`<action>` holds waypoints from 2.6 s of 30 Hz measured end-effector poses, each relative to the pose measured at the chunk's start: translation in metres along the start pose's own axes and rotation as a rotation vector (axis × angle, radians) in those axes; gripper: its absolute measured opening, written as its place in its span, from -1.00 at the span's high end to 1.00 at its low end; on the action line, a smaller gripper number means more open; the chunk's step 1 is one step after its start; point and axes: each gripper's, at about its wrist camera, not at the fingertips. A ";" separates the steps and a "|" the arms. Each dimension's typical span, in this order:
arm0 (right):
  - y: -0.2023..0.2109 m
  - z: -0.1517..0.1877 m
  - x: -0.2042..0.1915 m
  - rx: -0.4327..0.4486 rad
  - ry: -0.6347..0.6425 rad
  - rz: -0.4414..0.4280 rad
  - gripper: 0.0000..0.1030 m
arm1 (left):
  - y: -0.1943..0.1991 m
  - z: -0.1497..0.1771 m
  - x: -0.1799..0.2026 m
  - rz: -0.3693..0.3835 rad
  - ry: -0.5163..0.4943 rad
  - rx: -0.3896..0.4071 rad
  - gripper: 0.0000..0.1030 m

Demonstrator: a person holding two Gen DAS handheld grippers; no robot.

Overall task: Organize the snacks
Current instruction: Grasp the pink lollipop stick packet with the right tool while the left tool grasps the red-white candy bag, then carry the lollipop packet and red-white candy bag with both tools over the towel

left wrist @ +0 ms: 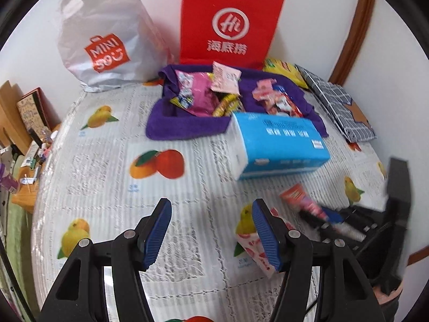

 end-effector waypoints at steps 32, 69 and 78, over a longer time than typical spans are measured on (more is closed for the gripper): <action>0.019 0.043 0.088 0.047 -0.237 0.052 0.62 | -0.067 0.031 0.063 0.126 -0.152 -0.158 -0.20; -0.018 0.004 0.073 0.074 -0.137 0.173 0.43 | -0.075 0.029 0.015 -0.143 -0.008 0.075 0.01; -0.019 0.004 0.073 0.074 -0.133 0.168 0.43 | -0.076 0.029 0.015 -0.147 -0.003 0.073 -0.01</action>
Point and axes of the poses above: each gripper's, at about its wrist camera, not at the fingertips, and y roughly against the way its jaws point, x to its right, z to its underside, and after that the axes turned 7 degrees about -x, right-handed
